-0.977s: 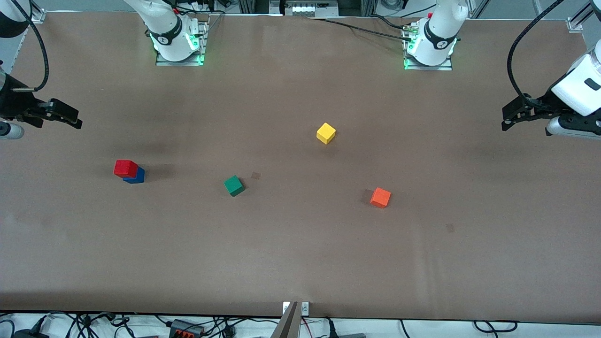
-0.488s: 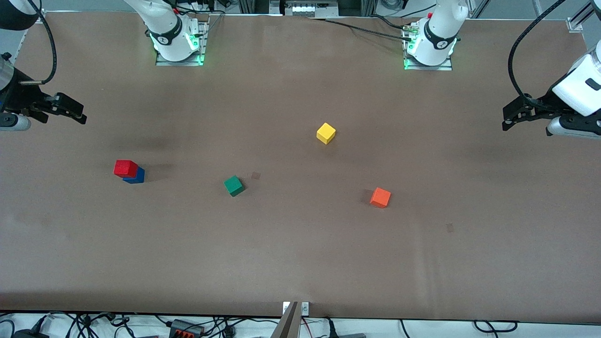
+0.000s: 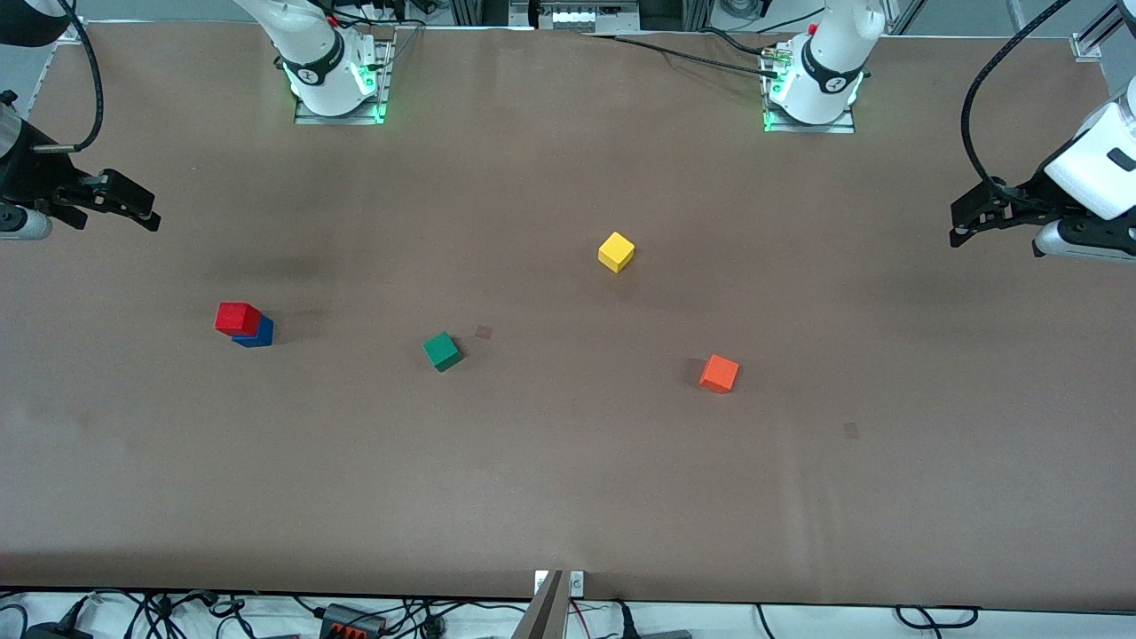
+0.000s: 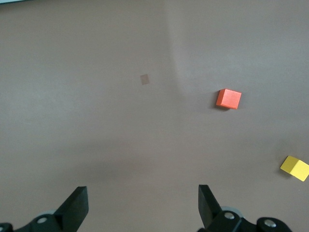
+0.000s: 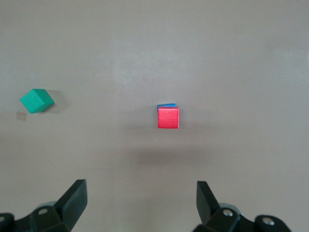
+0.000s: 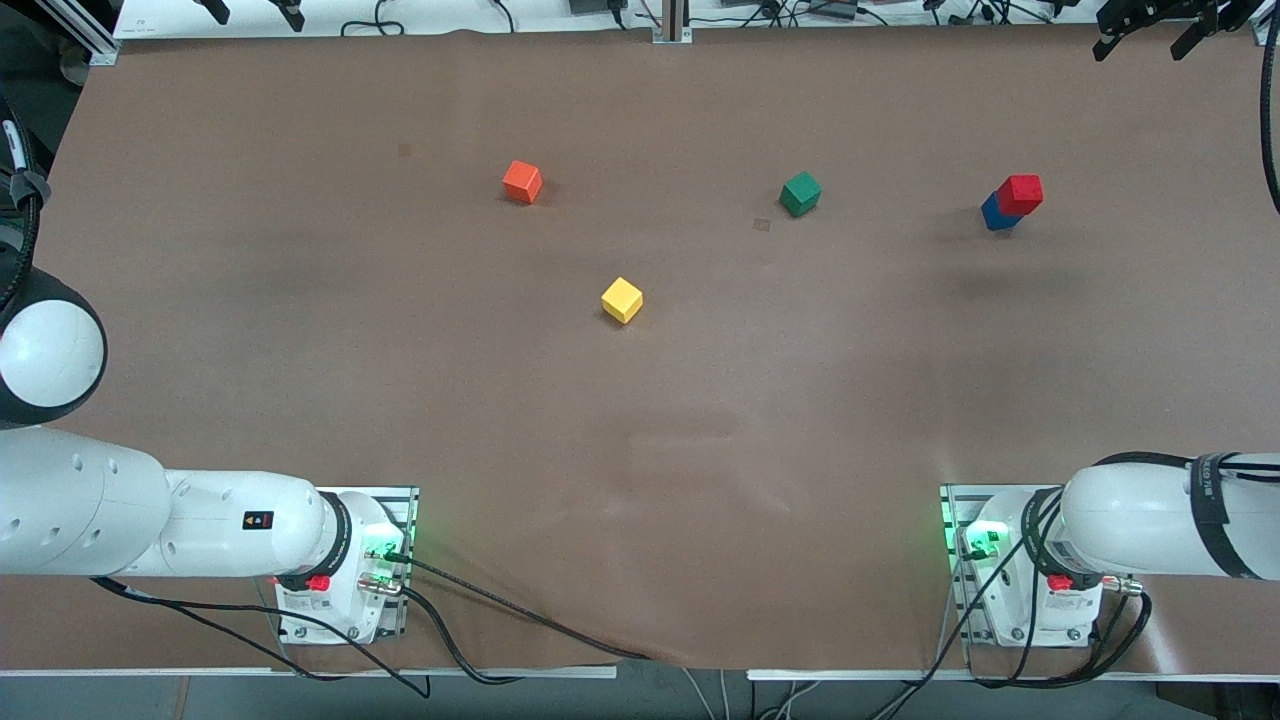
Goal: Pass red block to right arm, stack on blue
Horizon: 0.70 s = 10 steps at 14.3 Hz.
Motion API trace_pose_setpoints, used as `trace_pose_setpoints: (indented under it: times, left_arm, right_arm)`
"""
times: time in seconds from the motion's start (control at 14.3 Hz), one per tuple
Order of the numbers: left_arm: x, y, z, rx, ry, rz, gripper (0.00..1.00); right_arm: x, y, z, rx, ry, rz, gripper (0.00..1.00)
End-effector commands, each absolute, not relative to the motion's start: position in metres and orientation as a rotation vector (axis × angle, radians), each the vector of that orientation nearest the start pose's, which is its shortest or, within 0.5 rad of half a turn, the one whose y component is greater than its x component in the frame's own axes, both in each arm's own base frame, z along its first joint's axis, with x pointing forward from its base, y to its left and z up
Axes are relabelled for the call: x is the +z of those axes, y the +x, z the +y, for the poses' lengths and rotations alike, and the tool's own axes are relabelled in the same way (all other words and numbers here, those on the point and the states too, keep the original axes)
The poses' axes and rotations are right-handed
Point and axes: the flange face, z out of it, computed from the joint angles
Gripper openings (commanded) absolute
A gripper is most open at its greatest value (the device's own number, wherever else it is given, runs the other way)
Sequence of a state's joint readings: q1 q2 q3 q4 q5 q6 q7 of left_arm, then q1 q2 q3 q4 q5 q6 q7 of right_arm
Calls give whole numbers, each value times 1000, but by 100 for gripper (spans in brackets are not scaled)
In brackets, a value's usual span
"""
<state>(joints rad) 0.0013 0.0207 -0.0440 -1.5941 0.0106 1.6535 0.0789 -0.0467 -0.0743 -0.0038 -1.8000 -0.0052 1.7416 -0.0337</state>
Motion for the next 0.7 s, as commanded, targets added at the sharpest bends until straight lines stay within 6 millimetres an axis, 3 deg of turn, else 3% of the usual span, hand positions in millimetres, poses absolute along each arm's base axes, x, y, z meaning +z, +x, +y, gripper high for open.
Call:
trace_pose_setpoints:
  times: [0.0, 0.63]
  left_arm:
    - [615, 570, -21, -53, -3139, 188, 100]
    - [615, 570, -19, -53, -3139, 183, 100]
  right_arm:
    - [572, 535, -23, -55, -3150, 35, 100]
    - [573, 535, -19, -63, -3131, 30, 100]
